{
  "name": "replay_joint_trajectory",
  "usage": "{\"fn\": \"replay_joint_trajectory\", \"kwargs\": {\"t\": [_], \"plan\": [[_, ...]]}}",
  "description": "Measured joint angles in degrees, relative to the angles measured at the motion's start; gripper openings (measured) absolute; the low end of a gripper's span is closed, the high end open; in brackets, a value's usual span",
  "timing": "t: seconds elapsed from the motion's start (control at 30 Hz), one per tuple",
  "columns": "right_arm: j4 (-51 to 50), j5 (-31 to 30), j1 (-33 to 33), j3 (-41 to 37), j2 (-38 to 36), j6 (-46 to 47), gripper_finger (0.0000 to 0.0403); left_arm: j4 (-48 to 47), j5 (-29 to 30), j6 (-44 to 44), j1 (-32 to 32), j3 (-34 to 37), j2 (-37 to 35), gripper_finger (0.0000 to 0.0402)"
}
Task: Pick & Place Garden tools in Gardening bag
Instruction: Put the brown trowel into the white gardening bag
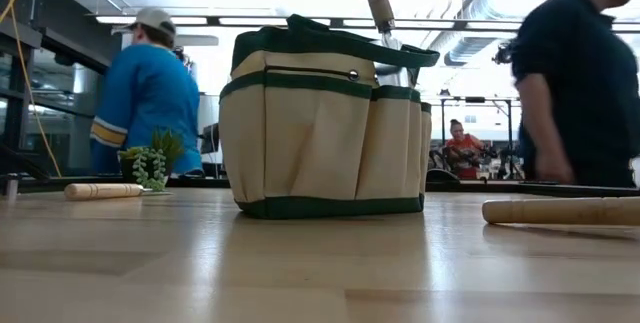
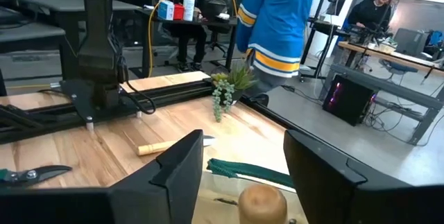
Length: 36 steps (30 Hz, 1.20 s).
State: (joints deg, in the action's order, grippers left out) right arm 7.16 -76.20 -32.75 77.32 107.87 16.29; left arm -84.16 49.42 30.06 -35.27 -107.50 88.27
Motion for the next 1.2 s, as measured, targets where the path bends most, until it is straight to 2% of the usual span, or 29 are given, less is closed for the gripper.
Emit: {"fn": "replay_joint_trajectory", "kwargs": {"t": [0.17,0.6,0.7,0.9,1.2], "plan": [[-0.25,-0.09,0.00,0.00,0.00,-1.42,0.0161,0.00,-0.03,0.00,0.00,0.00,0.00,0.0136],[-2.17,0.09,-0.25,0.00,0.00,-1.68,0.0049,0.00,-0.45,0.00,0.00,0.00,0.00,0.0136],[-2.60,0.11,-0.59,0.00,0.00,-1.58,0.0044,0.00,-0.45,0.00,0.00,0.00,0.00,0.0136],[-2.67,-0.56,-0.63,0.00,0.00,-1.60,0.0064,-0.02,-0.42,0.00,0.00,0.00,0.00,0.0136],[-2.41,-3.37,-0.63,0.00,0.00,-3.57,0.0054,-0.02,-0.40,-0.26,0.00,0.00,0.00,0.0136]]}}
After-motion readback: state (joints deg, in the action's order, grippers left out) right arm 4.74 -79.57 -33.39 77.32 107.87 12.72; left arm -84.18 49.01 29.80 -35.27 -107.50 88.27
